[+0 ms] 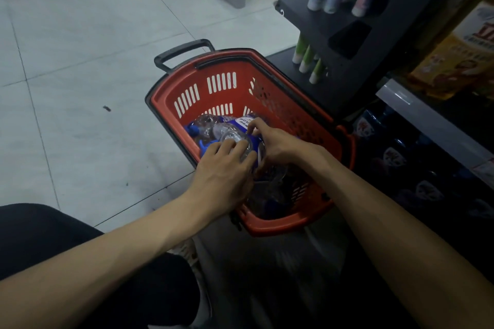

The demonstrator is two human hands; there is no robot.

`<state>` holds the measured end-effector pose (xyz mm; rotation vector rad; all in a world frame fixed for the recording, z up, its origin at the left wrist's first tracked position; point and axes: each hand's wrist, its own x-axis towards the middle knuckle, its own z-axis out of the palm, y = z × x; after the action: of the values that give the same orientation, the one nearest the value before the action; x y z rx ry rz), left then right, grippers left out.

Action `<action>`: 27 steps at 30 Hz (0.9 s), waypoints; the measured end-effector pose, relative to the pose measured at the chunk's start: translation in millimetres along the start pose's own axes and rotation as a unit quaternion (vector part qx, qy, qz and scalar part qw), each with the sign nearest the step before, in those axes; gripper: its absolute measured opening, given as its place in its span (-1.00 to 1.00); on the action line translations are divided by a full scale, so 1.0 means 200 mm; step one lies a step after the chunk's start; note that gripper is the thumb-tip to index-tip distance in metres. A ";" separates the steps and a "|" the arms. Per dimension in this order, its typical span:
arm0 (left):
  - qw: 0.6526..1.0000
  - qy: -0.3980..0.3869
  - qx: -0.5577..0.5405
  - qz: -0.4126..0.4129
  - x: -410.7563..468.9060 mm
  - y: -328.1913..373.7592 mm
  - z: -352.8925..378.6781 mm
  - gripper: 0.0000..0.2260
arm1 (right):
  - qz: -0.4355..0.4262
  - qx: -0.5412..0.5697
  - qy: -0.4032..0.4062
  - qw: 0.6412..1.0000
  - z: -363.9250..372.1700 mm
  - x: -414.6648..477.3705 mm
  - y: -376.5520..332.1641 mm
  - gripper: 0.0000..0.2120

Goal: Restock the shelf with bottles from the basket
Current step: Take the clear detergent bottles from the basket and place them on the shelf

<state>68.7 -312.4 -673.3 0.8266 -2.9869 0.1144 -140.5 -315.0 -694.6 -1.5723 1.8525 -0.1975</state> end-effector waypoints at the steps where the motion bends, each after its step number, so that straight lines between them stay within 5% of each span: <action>1: 1.000 0.004 -0.001 -0.002 0.01 0.00 0.00 -0.58 | -0.002 0.007 0.001 1.000 0.00 0.00 0.00 -0.08; 5: 0.999 0.033 0.000 -0.017 0.04 0.01 0.01 -0.60 | -0.019 -0.028 0.024 0.999 0.02 0.02 -0.01 0.09; 15: 0.999 0.046 -0.007 -0.011 0.08 0.02 0.01 -0.59 | -0.007 -0.025 0.088 0.996 0.12 0.00 -0.01 -0.44; 27: 0.984 0.105 -0.145 -0.010 0.09 0.07 -0.02 -0.69 | 0.039 0.084 0.205 0.974 0.14 -0.07 -0.03 -0.64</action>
<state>46.3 -309.6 -669.1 0.7574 -2.7076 -0.2159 -118.0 -294.8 -707.2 -1.4139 2.1392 -0.6694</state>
